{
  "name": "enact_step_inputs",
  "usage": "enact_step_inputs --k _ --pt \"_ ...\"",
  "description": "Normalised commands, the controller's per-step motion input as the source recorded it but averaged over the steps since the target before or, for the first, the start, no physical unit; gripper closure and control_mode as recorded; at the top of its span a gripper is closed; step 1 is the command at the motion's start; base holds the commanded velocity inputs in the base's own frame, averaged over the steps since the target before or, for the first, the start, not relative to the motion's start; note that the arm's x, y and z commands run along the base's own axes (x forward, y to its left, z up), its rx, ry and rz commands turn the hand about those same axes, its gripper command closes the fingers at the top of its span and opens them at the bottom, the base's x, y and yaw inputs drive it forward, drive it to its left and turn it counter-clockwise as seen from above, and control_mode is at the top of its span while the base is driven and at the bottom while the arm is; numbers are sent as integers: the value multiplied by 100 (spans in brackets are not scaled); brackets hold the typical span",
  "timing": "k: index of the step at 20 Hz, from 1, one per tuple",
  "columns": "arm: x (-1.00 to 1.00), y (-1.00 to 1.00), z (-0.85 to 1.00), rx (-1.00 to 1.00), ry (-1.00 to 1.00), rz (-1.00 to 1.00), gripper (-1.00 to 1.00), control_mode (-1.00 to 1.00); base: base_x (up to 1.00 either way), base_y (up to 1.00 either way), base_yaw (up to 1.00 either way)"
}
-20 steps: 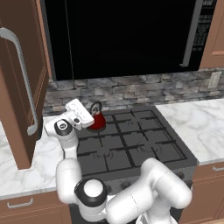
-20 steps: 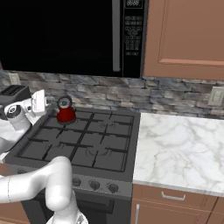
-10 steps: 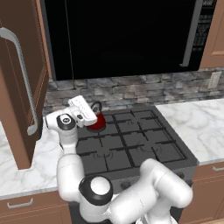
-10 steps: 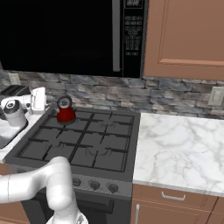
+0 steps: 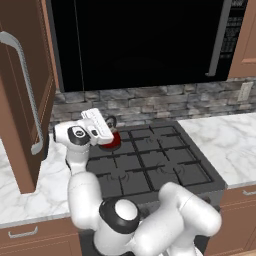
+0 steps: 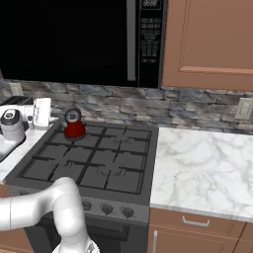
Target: Pick the kettle from the cabinet and place it on a stove burner. Then pick the pot from the counter and place it on another stove burner. Finally, turn both burners on.
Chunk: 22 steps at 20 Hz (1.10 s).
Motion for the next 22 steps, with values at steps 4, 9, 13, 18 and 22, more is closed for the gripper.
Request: enact_step_inputs --k 4,9,13,18,22 --pt "-24 -12 5 12 0 0 -100 -100 0 0 0" --pt "-19 -17 3 8 0 0 -100 -100 0 0 0" --pt "-17 -16 0 4 0 0 -100 -100 0 0 0" --pt "-23 -14 5 4 0 0 -100 -100 0 0 0" --pt "-35 -10 8 5 -2 0 -100 -100 0 0 0"
